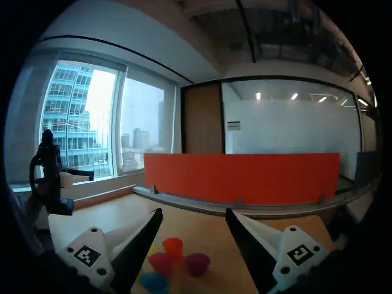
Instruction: Pour water
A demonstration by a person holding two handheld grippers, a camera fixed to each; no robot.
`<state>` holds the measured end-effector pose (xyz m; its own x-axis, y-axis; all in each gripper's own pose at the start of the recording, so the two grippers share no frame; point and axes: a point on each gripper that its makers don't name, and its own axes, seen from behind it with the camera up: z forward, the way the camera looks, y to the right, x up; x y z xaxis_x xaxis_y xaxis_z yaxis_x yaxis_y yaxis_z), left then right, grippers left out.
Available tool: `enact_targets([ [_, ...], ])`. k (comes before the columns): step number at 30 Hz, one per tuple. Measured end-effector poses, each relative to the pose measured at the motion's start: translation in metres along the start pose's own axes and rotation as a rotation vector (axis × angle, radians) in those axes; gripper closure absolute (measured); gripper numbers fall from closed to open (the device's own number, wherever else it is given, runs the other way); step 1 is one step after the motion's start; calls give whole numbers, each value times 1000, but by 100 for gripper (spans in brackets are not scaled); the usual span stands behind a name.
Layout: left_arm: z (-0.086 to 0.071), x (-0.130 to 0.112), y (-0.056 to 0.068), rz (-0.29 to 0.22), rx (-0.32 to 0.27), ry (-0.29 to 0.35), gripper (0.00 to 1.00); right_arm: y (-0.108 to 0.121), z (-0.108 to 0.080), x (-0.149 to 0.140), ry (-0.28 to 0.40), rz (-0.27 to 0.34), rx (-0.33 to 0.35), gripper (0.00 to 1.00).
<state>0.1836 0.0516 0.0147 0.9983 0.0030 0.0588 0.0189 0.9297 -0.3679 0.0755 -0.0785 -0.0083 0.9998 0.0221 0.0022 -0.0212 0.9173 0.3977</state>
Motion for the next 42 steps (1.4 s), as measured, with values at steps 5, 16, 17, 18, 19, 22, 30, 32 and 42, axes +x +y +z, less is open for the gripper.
enact_targets([
  [5, 1, -1, 8, 12, -55, -9, 1, -10, 1, 1, -9, -2, 54, 1],
  [16, 1, -15, 33, 43, -175, -53, 1, -34, 2, -6, -59, -34, 161, 1],
  [17, 1, -16, 35, 44, -185, -57, 1, -36, 2, -8, -67, -39, 170, 1],
  [18, 1, -17, 37, 44, -195, -62, 1, -38, 2, -11, -76, -45, 179, 1],
  [19, 2, -19, 39, 44, -203, -67, 1, -39, 3, -13, -85, -49, 185, 1],
  [22, 2, -24, 43, 47, -227, -80, 1, -41, 3, -21, -113, -63, 204, 1],
  [30, 3, -45, 53, 74, -283, -115, 1, -52, -3, -45, -180, -101, 268, 1],
  [32, 4, -52, 56, 83, -295, -127, 1, -54, -4, -50, -194, -109, 280, 1],
  [42, 7, -89, 69, 100, -355, -197, 1, -62, -8, -67, -233, -132, 329, 1],
])
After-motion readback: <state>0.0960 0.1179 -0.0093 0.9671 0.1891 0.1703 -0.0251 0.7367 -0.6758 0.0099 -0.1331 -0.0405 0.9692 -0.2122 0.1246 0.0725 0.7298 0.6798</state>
